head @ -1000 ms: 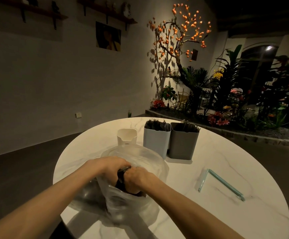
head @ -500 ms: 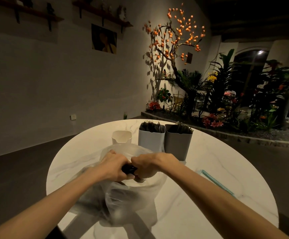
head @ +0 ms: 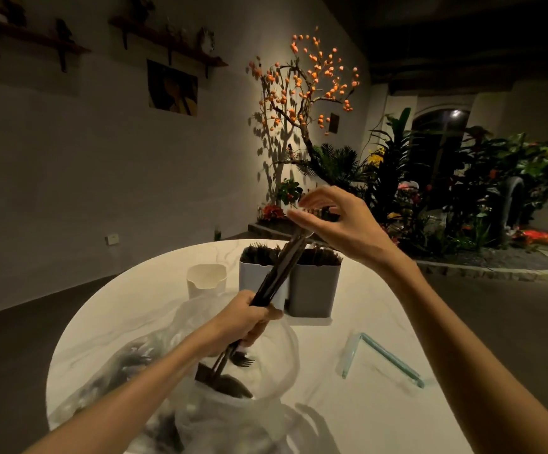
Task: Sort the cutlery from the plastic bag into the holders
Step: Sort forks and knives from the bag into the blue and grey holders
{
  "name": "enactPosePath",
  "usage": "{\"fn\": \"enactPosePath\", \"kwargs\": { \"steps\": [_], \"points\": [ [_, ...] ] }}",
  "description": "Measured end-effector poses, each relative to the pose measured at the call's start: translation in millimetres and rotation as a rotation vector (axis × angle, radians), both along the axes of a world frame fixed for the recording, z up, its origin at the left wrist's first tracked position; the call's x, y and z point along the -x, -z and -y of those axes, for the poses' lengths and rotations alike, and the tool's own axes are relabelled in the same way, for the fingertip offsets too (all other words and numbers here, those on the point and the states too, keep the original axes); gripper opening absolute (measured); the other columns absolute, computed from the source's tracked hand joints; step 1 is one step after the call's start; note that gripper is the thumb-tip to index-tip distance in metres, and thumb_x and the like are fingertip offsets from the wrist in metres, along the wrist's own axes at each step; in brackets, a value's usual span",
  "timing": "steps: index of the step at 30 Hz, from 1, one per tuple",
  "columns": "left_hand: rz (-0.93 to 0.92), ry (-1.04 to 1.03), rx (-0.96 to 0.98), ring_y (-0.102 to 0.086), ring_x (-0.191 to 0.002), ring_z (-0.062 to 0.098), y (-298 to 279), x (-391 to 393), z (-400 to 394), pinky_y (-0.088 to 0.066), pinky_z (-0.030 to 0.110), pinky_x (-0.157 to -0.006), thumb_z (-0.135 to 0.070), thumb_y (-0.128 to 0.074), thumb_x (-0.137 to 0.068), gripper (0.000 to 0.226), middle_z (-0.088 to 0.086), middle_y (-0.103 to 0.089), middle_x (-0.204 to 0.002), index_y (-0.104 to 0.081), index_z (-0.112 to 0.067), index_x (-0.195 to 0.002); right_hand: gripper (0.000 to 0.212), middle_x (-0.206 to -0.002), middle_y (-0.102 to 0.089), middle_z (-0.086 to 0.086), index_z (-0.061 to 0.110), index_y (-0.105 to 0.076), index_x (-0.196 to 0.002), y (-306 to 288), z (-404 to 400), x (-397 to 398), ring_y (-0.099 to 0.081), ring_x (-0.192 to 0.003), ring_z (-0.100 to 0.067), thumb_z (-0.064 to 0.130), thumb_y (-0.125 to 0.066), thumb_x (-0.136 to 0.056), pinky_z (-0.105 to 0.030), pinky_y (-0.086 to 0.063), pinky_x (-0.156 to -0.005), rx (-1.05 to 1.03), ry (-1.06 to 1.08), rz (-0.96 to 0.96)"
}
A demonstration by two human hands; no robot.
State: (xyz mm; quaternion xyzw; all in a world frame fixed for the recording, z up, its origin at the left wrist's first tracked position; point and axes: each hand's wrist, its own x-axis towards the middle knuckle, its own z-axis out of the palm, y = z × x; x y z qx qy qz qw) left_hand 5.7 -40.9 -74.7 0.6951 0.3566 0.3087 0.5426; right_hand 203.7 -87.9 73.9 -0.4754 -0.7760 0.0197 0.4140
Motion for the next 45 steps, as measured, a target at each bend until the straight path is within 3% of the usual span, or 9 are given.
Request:
{"fn": "enactPosePath", "kwargs": {
  "steps": [10, 14, 17, 23, 28, 32, 36, 40, 45],
  "points": [
    [0.178, 0.13, 0.207, -0.024, -0.042, 0.012, 2, -28, -4, -0.014, 0.033, -0.049, -0.032, -0.078, -0.073, 0.042, 0.004, -0.027, -0.058, -0.039, -0.02, -0.065, 0.061, -0.112, -0.075, -0.007, 0.019, -0.064, -0.122, 96, -9, -27, -0.072, -0.105, -0.023, 0.065, -0.038, -0.092, -0.036, -0.056, -0.09, 0.566, -0.199, -0.838],
    [0.141, 0.2, 0.235, -0.025, -0.04, 0.011, 8, -37, -9, -0.018, 0.027, -0.043, -0.023, -0.071, -0.087, 0.041, 0.002, -0.026, -0.056, -0.038, -0.019, -0.064, 0.047, -0.117, -0.073, -0.009, 0.014, -0.064, -0.125, 104, -22, -21, -0.07, -0.11, -0.022, 0.047, -0.05, -0.096, -0.031, -0.058, -0.089, 0.448, -0.276, -0.933],
    [0.121, 0.233, 0.274, -0.026, -0.039, 0.01, 12, -45, -12, -0.023, 0.023, -0.04, -0.018, -0.065, -0.094, 0.042, 0.0, -0.029, -0.053, -0.039, -0.019, -0.061, 0.022, -0.106, -0.076, -0.01, 0.015, -0.07, -0.11, 102, -33, -20, -0.072, -0.105, -0.024, 0.029, -0.054, -0.101, -0.031, -0.059, -0.085, 0.31, -0.201, -1.035],
    [0.118, 0.254, 0.298, -0.026, -0.04, 0.01, 11, -53, -23, -0.022, 0.024, -0.043, -0.021, -0.068, -0.092, 0.044, -0.001, -0.03, -0.052, -0.039, -0.017, -0.06, 0.031, -0.093, -0.074, -0.01, 0.016, -0.069, -0.098, 90, -47, -40, -0.072, -0.09, -0.019, 0.032, -0.045, -0.106, -0.025, -0.056, -0.065, 0.157, 0.01, -1.249],
    [0.161, 0.201, 0.334, -0.023, -0.042, 0.01, 12, -55, -30, -0.013, 0.031, -0.052, -0.03, -0.073, -0.089, 0.048, 0.0, -0.026, -0.055, -0.039, -0.017, -0.058, 0.035, -0.09, -0.063, 0.005, 0.02, -0.069, -0.095, 89, -53, -62, -0.055, -0.09, -0.012, 0.038, -0.042, -0.107, -0.029, -0.047, -0.076, 0.048, 0.228, -1.218],
    [0.371, 0.166, 0.412, -0.026, -0.038, 0.007, 12, -63, -37, -0.02, 0.02, -0.038, -0.029, -0.062, -0.096, 0.034, 0.0, -0.029, -0.058, -0.052, -0.014, -0.067, 0.037, -0.099, -0.061, 0.0, 0.013, -0.066, -0.079, 109, -59, -60, -0.051, -0.096, -0.013, 0.027, -0.045, -0.106, -0.032, -0.043, -0.084, 0.198, 0.261, -1.033],
    [0.619, 0.152, 0.48, -0.033, -0.041, 0.006, 13, -75, -43, -0.03, 0.017, -0.035, -0.016, -0.055, -0.098, 0.008, 0.003, -0.044, -0.069, -0.059, -0.01, -0.101, 0.031, -0.086, -0.065, -0.008, 0.005, -0.065, -0.094, 138, -58, -51, -0.061, -0.078, -0.013, 0.02, -0.042, -0.108, -0.025, -0.053, -0.073, 0.421, 0.001, -1.056],
    [0.727, 0.085, 0.475, -0.039, -0.048, 0.007, 28, -82, -46, -0.033, 0.015, -0.039, -0.004, -0.054, -0.091, 0.036, 0.008, -0.049, -0.077, -0.057, -0.007, -0.127, 0.023, -0.076, -0.061, 0.002, 0.013, -0.066, -0.113, 182, -60, -29, -0.05, -0.062, -0.004, 0.02, -0.046, -0.106, -0.019, -0.039, -0.056, 0.538, 0.018, -0.891],
    [0.832, 0.135, 0.648, -0.057, -0.063, 0.01, 58, -75, -39, -0.038, 0.015, -0.039, -0.013, -0.048, -0.099, 0.029, 0.017, -0.063, -0.098, -0.064, -0.009, -0.123, 0.024, -0.066, -0.059, 0.01, 0.019, -0.069, -0.109, 217, -55, -11, -0.044, -0.055, -0.004, 0.038, -0.068, -0.094, -0.019, -0.034, -0.047, 0.434, 0.055, -1.083]
  ]
}}
